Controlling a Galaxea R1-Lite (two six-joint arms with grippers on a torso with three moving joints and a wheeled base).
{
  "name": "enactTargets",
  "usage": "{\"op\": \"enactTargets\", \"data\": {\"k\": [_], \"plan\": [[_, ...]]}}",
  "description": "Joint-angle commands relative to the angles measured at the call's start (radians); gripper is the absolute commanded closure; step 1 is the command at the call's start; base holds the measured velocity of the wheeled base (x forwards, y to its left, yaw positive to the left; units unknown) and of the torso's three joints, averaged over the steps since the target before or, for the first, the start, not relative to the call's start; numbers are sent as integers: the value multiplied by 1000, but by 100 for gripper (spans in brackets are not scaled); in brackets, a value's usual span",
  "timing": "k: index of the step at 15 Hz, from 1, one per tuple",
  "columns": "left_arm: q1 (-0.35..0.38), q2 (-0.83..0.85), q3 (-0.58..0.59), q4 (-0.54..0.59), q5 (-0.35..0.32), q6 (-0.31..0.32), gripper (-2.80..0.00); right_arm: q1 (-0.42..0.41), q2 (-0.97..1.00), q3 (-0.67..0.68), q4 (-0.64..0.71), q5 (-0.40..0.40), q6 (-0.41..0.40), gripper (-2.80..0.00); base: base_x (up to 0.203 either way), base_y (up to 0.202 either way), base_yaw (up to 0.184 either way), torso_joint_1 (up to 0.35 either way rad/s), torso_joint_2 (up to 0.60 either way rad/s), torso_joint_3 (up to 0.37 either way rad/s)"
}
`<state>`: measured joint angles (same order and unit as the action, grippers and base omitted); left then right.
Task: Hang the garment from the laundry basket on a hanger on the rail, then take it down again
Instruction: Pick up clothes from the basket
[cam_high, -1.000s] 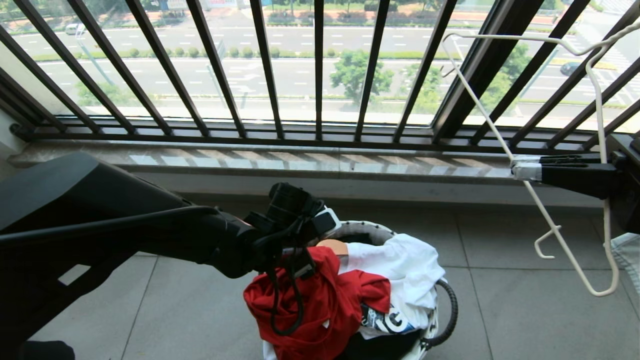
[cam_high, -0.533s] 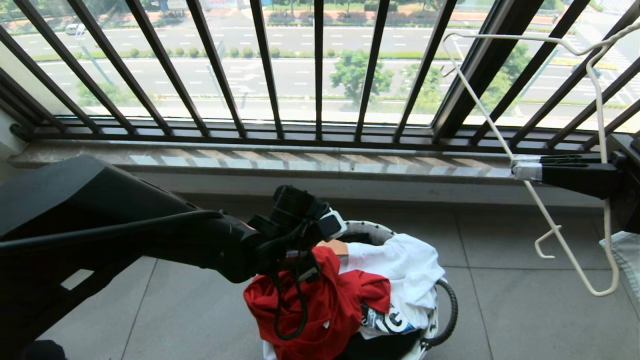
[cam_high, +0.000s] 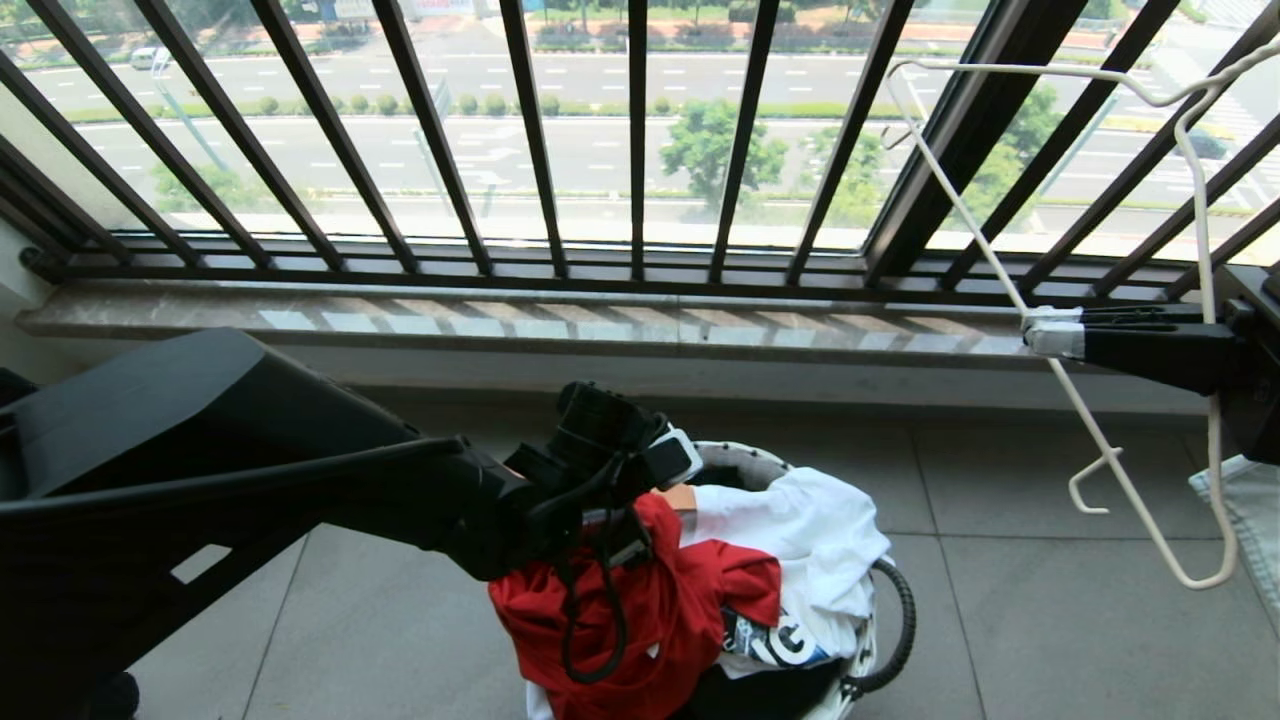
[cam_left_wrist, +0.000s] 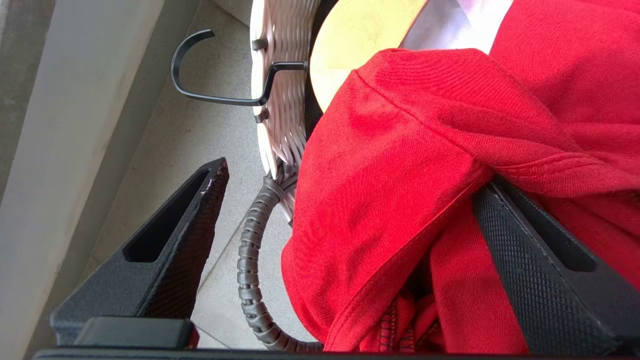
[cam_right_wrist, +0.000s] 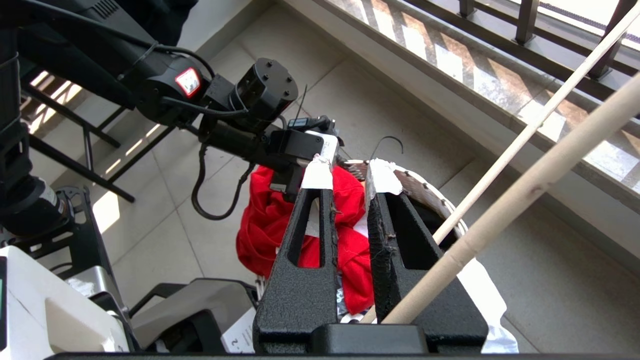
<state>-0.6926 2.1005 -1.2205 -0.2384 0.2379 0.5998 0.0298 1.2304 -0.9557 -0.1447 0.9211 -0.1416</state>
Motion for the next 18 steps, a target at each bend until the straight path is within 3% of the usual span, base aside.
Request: {"op": "enactTargets", "data": {"k": [1,5,8,16,17,18], "plan": [[-3,-10,1,-7,-42,-7,-280,1,1,0,-1,5,-1,0,0,0,0,0,0,0],[-4,22,-32,-27,-43,-29,-280,-1,3,0,-1,5,-1,0,0,0,0,0,0,0],[-4,61,-25,-130,-37,-25,-280,-1,7,0,-6,5,-1,0,0,0,0,0,0,0],[-2,62,-30,-134,-20,-20,-280,0,8,0,-7,5,-1,0,0,0,0,0,0,0],[-2,62,-30,-134,-20,-23,0,-1,9,0,-7,5,-1,0,0,0,0,0,0,0],[-2,62,-31,-134,-20,-25,0,-1,8,0,-7,5,-1,0,0,0,0,0,0,0]]}}
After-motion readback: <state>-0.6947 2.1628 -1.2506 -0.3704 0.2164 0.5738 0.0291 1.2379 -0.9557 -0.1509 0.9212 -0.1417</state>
